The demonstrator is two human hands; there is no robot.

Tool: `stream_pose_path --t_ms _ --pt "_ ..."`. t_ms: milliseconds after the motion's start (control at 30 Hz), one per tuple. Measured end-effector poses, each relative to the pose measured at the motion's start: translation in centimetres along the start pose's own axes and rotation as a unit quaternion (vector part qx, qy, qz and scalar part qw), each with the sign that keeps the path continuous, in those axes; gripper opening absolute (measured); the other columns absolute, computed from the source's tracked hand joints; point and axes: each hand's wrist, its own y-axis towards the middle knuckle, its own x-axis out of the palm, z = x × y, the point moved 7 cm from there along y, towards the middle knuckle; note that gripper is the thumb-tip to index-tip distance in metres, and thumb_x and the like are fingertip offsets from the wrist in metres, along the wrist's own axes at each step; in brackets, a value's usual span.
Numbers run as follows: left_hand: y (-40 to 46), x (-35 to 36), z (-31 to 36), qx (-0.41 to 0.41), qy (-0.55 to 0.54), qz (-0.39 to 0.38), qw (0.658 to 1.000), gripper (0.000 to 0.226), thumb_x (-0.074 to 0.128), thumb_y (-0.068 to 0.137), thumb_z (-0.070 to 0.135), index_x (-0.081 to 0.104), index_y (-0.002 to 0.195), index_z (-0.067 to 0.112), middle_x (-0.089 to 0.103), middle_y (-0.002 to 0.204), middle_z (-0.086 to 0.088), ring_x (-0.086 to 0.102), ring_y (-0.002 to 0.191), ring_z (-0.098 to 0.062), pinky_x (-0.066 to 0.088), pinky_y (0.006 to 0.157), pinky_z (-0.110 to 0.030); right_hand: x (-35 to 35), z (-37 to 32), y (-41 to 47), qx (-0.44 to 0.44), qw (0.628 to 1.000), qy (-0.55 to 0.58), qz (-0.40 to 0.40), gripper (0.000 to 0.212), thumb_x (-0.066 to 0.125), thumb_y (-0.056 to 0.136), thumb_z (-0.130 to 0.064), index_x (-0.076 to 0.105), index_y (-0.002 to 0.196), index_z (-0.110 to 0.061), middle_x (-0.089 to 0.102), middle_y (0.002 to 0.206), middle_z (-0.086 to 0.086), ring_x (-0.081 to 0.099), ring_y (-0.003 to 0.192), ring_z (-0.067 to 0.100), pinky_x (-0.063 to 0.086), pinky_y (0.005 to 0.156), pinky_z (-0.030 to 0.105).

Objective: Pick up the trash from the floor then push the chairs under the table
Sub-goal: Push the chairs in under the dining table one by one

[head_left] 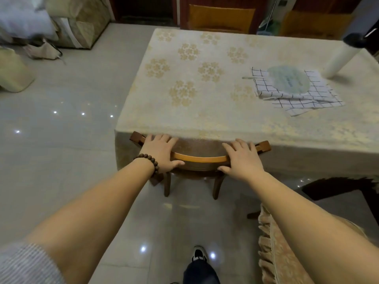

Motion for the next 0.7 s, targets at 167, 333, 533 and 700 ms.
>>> stream_pose_path --t_ms 167,333,533,700 --pt "-4.1 -3.0 2.1 -0.006 -0.065 0.099 0.993 0.072 0.034 0.086 0.068 0.028 0.144 0.026 0.036 0.148 -0.001 0.024 0.140 -0.024 0.014 0.116 -0.049 -2.9 0.2 -4.7 0.038 0.996 0.064 0.051 0.074 0.044 0.087 -0.059 0.018 0.147 -0.025 0.022 0.154 0.006 0.010 0.144 0.025 0.008 0.117 0.050" --pt "-8.2 -3.5 7.0 -0.006 -0.132 0.134 0.982 0.068 0.033 0.091 0.063 0.028 0.147 0.024 0.032 0.152 -0.001 0.019 0.143 -0.022 0.011 0.118 -0.045 -4.7 0.7 -11.1 0.114 0.975 0.140 0.126 0.071 0.046 0.088 -0.055 0.019 0.147 -0.027 0.025 0.153 0.004 0.012 0.143 0.023 0.011 0.117 0.049" --pt "-11.6 -1.9 17.4 0.105 -0.152 0.111 0.977 0.071 0.033 0.091 0.062 0.022 0.149 0.022 0.027 0.155 -0.001 0.015 0.145 -0.019 0.009 0.117 -0.042 -1.9 3.8 -20.9 0.227 0.956 0.135 0.128 0.071 0.045 0.088 -0.058 0.018 0.147 -0.029 0.023 0.155 0.002 0.009 0.144 0.020 0.009 0.116 0.047" --pt "-14.8 -1.2 26.9 0.214 -0.161 0.081 0.960 0.071 0.033 0.092 0.062 0.021 0.149 0.022 0.027 0.154 -0.003 0.015 0.144 -0.020 0.011 0.118 -0.043 0.0 7.8 -32.0 0.330 0.920 0.170 0.126 0.067 0.046 0.089 -0.055 0.023 0.146 -0.027 0.024 0.154 0.003 0.010 0.144 0.021 0.013 0.116 0.046"
